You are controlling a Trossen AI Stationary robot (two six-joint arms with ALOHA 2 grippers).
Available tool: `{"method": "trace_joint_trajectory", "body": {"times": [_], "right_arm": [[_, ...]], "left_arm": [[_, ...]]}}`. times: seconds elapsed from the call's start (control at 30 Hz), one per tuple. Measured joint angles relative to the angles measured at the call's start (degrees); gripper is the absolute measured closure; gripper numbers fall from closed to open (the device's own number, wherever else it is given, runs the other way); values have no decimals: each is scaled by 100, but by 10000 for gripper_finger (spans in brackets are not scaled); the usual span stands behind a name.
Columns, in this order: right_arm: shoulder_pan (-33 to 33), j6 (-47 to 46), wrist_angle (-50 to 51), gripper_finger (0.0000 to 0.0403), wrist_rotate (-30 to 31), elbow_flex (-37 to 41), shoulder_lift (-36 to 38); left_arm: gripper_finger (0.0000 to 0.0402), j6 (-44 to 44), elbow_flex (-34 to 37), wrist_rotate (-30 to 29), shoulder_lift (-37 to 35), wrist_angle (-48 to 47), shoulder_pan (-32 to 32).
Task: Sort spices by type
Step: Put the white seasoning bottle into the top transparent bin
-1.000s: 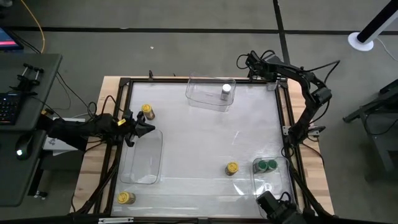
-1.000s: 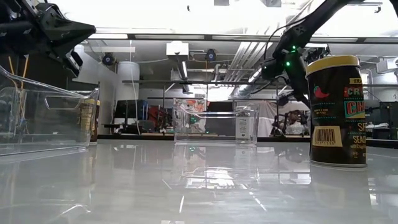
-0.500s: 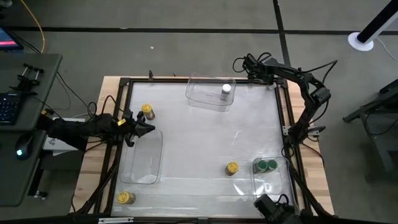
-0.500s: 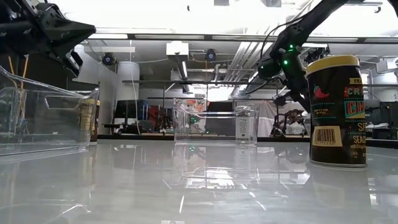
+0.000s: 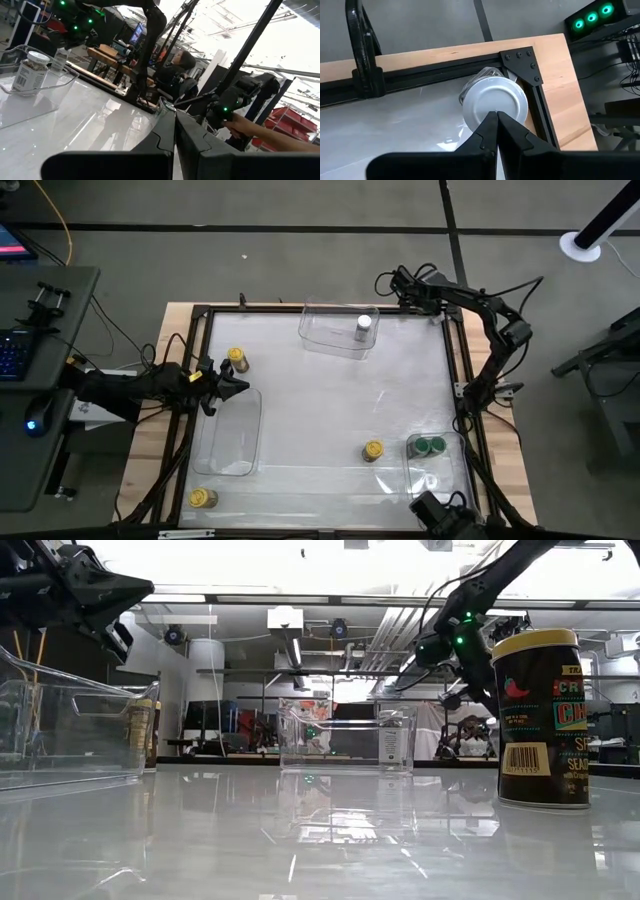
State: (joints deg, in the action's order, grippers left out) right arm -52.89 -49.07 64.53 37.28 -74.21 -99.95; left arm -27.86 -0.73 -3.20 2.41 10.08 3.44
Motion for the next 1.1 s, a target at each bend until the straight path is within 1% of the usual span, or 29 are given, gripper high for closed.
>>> {"method": "trace_joint_trajectory", "body": {"times": [0.3,0.5,0.83,1.1], "right_arm": [[-156,-349,70,403,427,-10,10],[-274,-347,78,403,474,-14,16],[-299,-191,89,403,403,-7,12],[-163,12,55,403,25,-3,-1]], "left_arm": [[401,0,1,0,0,-1,0],[401,0,1,0,0,-1,-2],[401,0,2,0,-2,-2,-2],[401,0,0,0,-1,-2,0]]}}
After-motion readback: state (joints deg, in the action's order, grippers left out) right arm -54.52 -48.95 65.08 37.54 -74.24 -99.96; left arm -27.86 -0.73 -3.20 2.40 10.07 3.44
